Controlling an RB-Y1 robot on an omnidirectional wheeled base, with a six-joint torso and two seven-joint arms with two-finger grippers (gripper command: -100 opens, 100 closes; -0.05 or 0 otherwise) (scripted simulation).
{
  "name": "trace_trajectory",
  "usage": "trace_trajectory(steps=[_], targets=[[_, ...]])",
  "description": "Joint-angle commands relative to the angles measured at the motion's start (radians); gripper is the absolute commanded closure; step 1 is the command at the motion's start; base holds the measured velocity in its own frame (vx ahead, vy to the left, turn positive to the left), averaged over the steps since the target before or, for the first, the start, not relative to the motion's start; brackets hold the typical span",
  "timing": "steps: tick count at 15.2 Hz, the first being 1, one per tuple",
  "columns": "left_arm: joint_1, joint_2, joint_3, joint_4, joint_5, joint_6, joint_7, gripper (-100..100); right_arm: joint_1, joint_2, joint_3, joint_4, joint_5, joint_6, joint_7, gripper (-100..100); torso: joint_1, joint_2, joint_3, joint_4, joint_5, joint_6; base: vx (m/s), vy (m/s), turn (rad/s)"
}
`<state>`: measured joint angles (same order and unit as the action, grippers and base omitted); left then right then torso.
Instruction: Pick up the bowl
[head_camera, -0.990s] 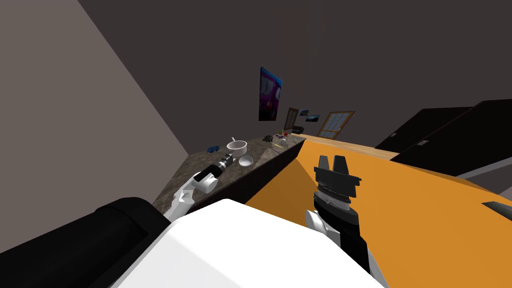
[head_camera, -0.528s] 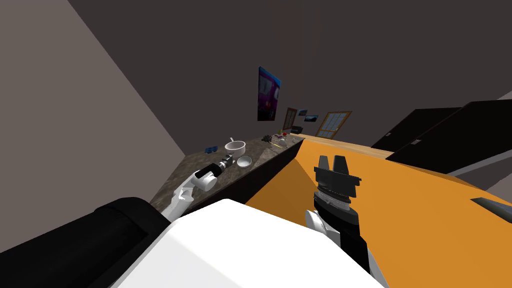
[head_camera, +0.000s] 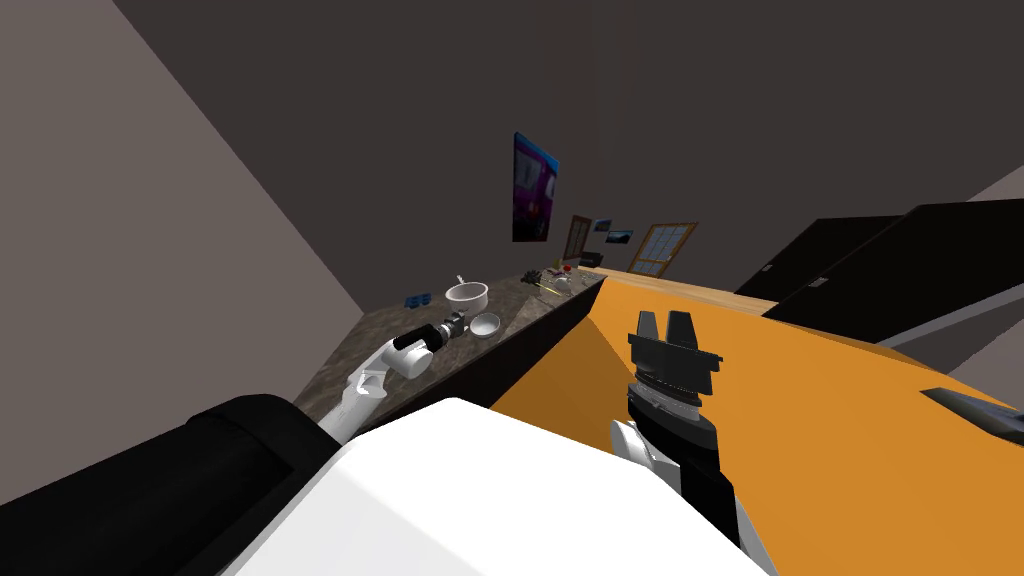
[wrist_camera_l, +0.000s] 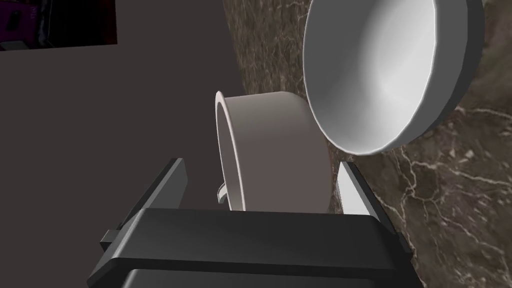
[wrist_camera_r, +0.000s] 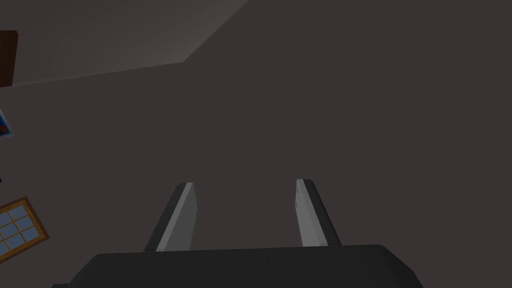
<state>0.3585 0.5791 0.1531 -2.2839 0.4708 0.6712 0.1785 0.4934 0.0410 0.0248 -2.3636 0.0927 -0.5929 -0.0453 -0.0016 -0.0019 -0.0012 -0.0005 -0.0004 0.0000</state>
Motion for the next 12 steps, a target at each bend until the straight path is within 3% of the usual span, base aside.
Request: trace_trajectory(steps=[1, 2, 5, 6, 9, 10, 12], targets=[[-0.001, 0.001, 0.0, 0.001, 0.002, 0.034, 0.001, -100, 0.0, 0.0, 0.0, 0.0, 0.0, 0.0, 0.0, 0, 0.0, 0.0, 0.0, 0.0, 0.0, 0.0, 0.016, -0.009, 0.0], [-0.011, 0.019, 0.006, 0.006, 0.027, 0.065, 0.01, -100, 0.0, 0.0, 0.0, 0.0, 0.0, 0.0, 0.0, 0, 0.0, 0.0, 0.0, 0.0, 0.0, 0.0, 0.025, -0.019, -0.04], [-0.011, 0.019, 0.006, 0.006, 0.027, 0.109, 0.01, -100, 0.0, 0.0, 0.0, 0.0, 0.0, 0.0, 0.0, 0, 0.0, 0.0, 0.0, 0.0, 0.0, 0.0, 0.03, -0.018, -0.025], [-0.02, 0.037, 0.013, 0.011, 0.052, 0.14, 0.019, -100, 0.0, 0.0, 0.0, 0.0, 0.0, 0.0, 0.0, 0, 0.0, 0.0, 0.0, 0.0, 0.0, 0.0, 0.027, -0.022, -0.039], [-0.02, 0.037, 0.013, 0.011, 0.052, 0.183, 0.019, -100, 0.0, 0.0, 0.0, 0.0, 0.0, 0.0, 0.0, 0, 0.0, 0.0, 0.0, 0.0, 0.0, 0.0, 0.027, -0.017, -0.023], [-0.03, 0.054, 0.019, 0.016, 0.077, 0.216, 0.028, -100, 0.0, 0.0, 0.0, 0.0, 0.0, 0.0, 0.0, 0, 0.0, 0.0, 0.0, 0.0, 0.0, 0.0, 0.028, -0.014, -0.041], [-0.03, 0.054, 0.019, 0.016, 0.077, 0.257, 0.028, -100, 0.0, 0.0, 0.0, 0.0, 0.0, 0.0, 0.0, 0, 0.0, 0.0, 0.0, 0.0, 0.0, 0.0, 0.03, -0.018, -0.035]])
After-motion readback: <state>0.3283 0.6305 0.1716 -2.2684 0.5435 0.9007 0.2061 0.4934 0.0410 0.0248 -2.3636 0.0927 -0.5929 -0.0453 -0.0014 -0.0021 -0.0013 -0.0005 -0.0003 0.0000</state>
